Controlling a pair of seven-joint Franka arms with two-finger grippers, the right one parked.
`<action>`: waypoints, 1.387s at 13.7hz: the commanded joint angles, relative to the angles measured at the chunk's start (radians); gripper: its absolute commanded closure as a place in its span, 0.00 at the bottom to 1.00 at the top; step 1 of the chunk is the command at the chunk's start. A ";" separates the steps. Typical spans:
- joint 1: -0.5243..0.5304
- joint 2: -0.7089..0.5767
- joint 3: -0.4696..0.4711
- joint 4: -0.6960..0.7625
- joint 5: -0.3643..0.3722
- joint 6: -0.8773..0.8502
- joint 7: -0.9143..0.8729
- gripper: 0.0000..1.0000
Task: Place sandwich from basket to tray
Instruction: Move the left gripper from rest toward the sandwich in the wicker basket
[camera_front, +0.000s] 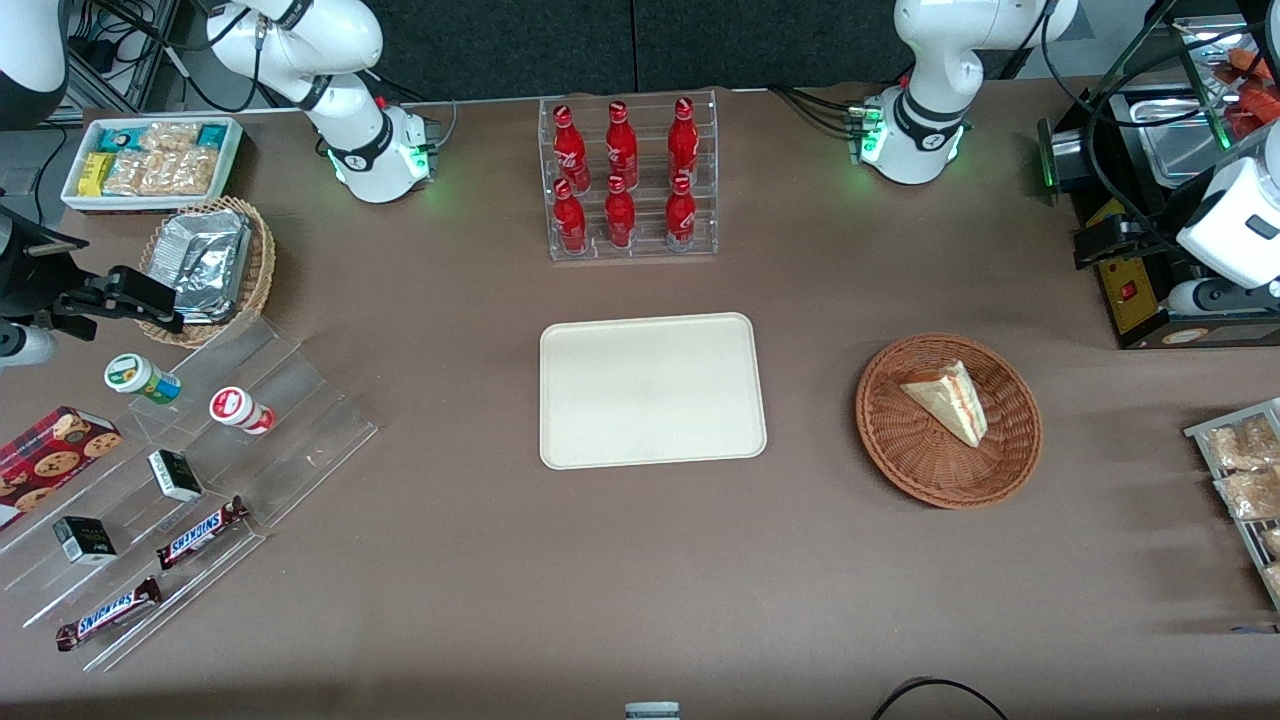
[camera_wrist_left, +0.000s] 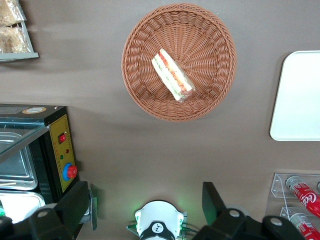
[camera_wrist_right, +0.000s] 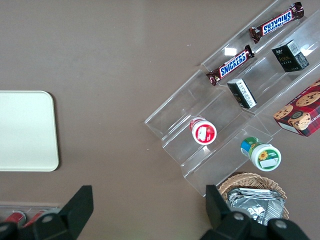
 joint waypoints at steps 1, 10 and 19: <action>0.004 -0.001 0.000 0.014 0.000 -0.007 0.022 0.00; 0.005 0.030 0.002 -0.214 0.033 0.256 -0.087 0.00; -0.007 0.066 -0.005 -0.521 0.025 0.703 -0.441 0.00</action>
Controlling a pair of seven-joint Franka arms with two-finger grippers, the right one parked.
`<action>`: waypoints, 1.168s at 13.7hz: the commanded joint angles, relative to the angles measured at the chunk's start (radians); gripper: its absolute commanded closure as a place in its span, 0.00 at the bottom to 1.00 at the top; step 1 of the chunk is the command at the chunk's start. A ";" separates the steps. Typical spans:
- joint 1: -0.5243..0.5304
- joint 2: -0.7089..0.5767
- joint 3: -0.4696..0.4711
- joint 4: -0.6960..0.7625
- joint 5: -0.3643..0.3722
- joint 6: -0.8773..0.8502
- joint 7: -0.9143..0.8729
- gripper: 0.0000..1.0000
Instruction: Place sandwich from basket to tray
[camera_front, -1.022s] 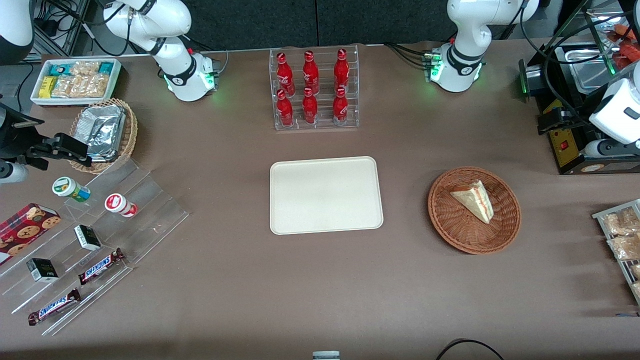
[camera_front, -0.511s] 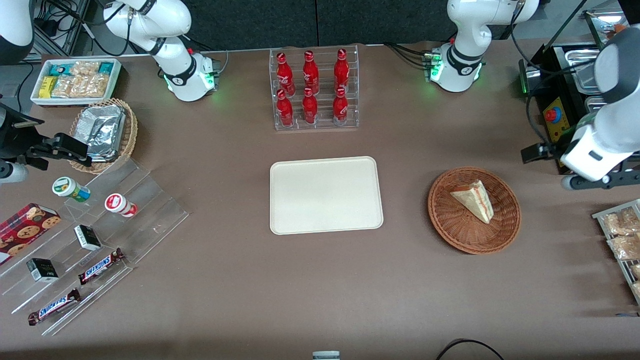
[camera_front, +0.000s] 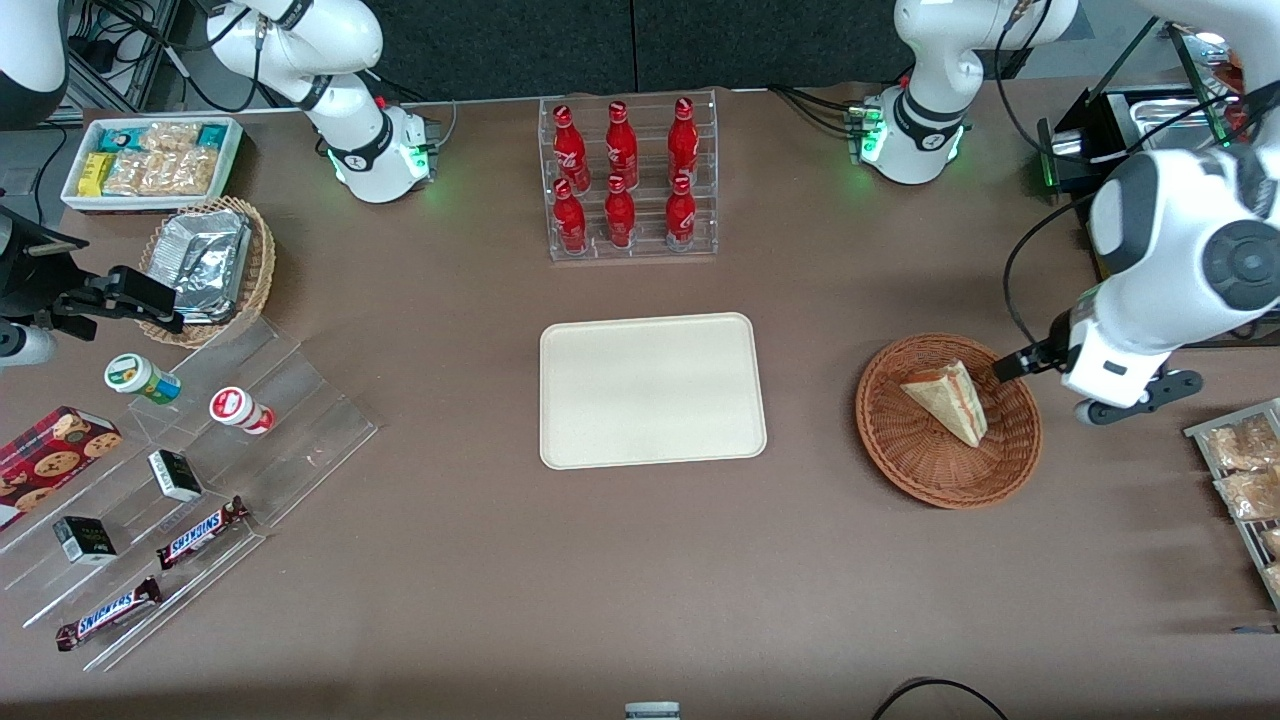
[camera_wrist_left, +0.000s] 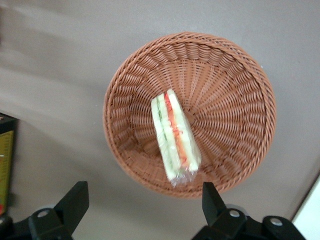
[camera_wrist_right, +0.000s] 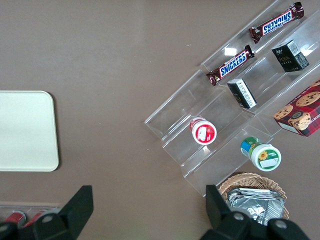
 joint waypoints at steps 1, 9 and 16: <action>-0.004 -0.002 -0.002 -0.067 0.002 0.103 -0.123 0.00; -0.070 0.081 -0.002 -0.083 0.009 0.192 -0.334 0.00; -0.076 0.124 -0.002 -0.152 0.011 0.304 -0.371 0.00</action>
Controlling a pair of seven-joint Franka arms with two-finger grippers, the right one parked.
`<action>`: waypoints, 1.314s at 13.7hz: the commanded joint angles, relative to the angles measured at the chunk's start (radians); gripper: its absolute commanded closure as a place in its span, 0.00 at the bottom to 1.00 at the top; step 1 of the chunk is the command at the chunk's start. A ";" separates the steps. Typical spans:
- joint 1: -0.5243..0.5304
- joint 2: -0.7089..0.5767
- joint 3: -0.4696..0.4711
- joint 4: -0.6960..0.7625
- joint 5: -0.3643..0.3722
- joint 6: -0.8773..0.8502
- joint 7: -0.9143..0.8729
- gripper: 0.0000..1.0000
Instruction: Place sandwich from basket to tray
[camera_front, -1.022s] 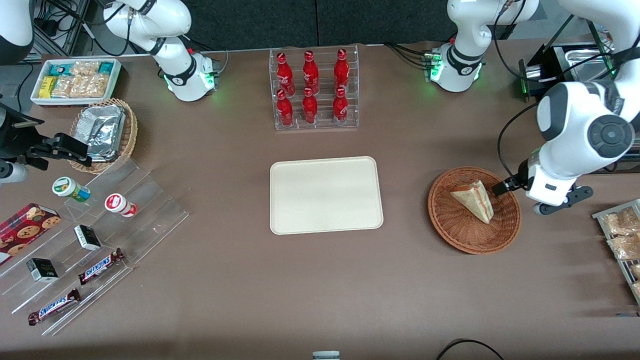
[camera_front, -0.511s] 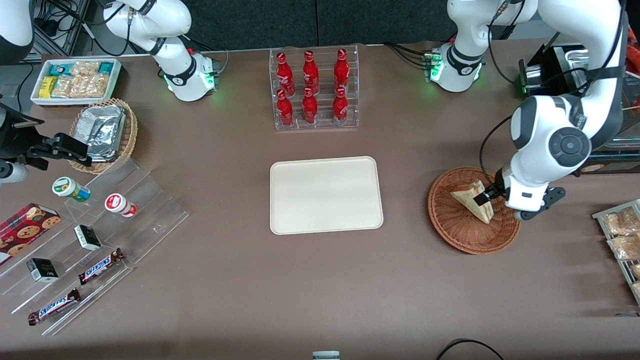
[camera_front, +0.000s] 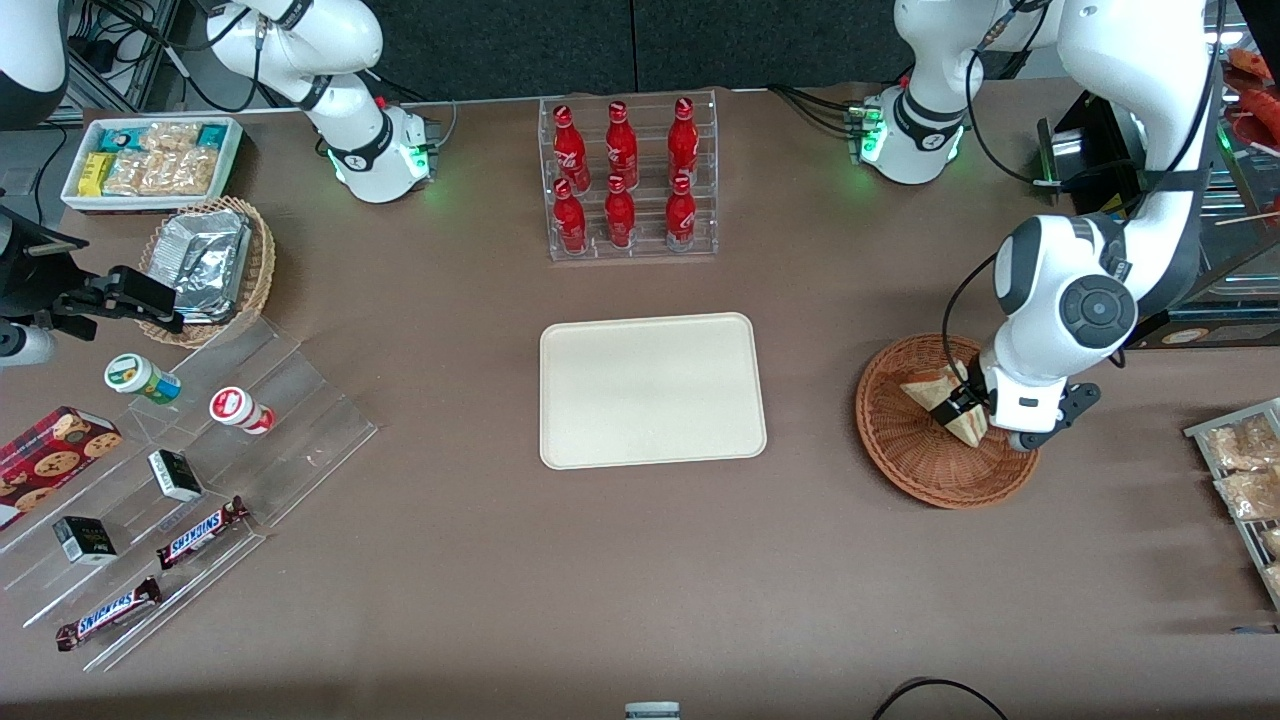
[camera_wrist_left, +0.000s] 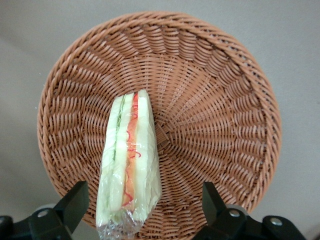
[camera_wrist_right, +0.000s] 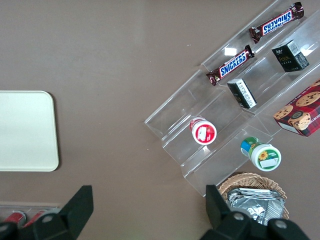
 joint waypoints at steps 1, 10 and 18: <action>-0.010 -0.009 0.006 -0.037 0.015 0.021 -0.030 0.00; -0.008 -0.013 0.009 -0.136 0.016 0.104 -0.041 0.05; -0.007 -0.061 0.011 -0.122 0.027 0.049 -0.036 1.00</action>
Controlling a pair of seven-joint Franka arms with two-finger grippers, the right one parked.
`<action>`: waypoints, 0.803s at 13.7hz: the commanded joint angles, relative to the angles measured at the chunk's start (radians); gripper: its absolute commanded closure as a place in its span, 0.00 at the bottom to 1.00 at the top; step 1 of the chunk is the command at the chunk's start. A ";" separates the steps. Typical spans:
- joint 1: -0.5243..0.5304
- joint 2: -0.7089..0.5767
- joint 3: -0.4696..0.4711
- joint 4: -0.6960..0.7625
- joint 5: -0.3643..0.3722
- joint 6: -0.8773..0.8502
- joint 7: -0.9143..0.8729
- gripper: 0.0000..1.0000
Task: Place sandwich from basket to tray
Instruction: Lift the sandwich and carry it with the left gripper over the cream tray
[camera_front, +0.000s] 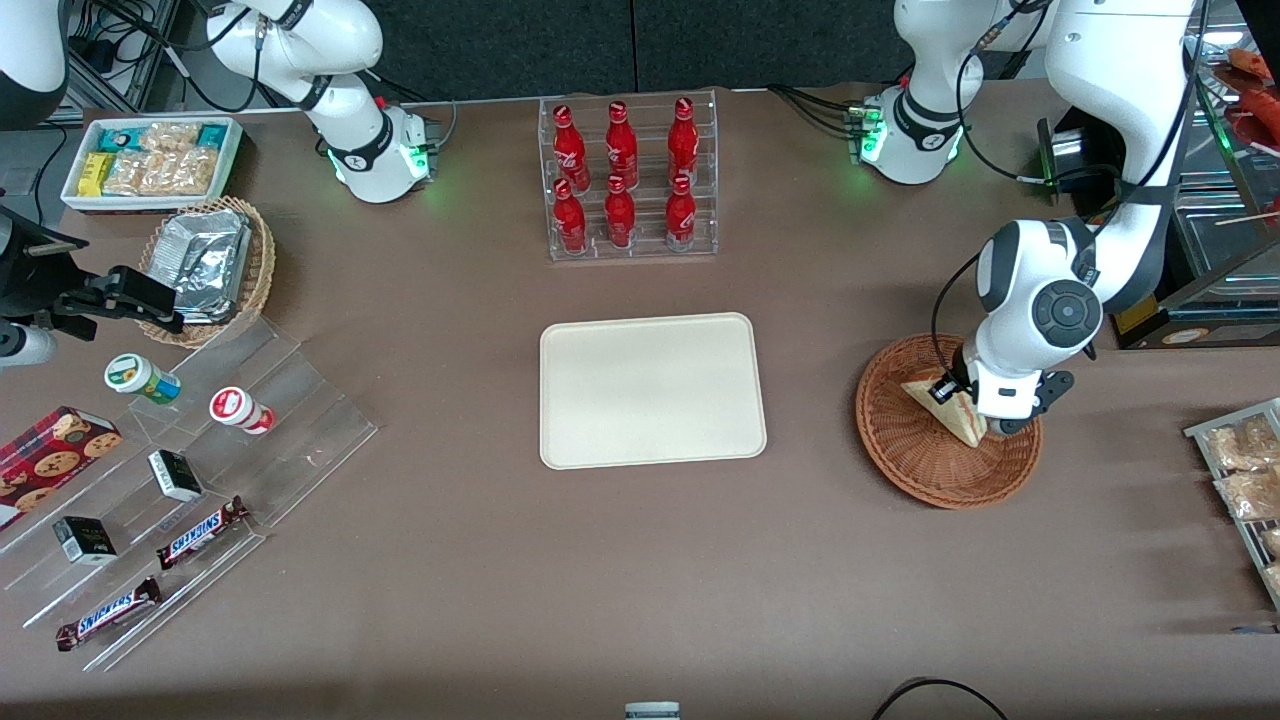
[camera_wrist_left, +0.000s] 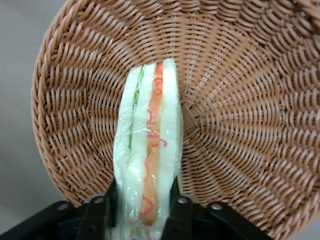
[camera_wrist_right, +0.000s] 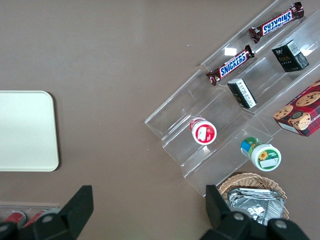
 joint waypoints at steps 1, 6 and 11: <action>-0.011 -0.068 0.001 0.028 0.043 -0.093 -0.013 1.00; -0.086 -0.082 -0.035 0.289 0.063 -0.437 -0.020 1.00; -0.239 -0.058 -0.049 0.435 -0.010 -0.500 -0.014 1.00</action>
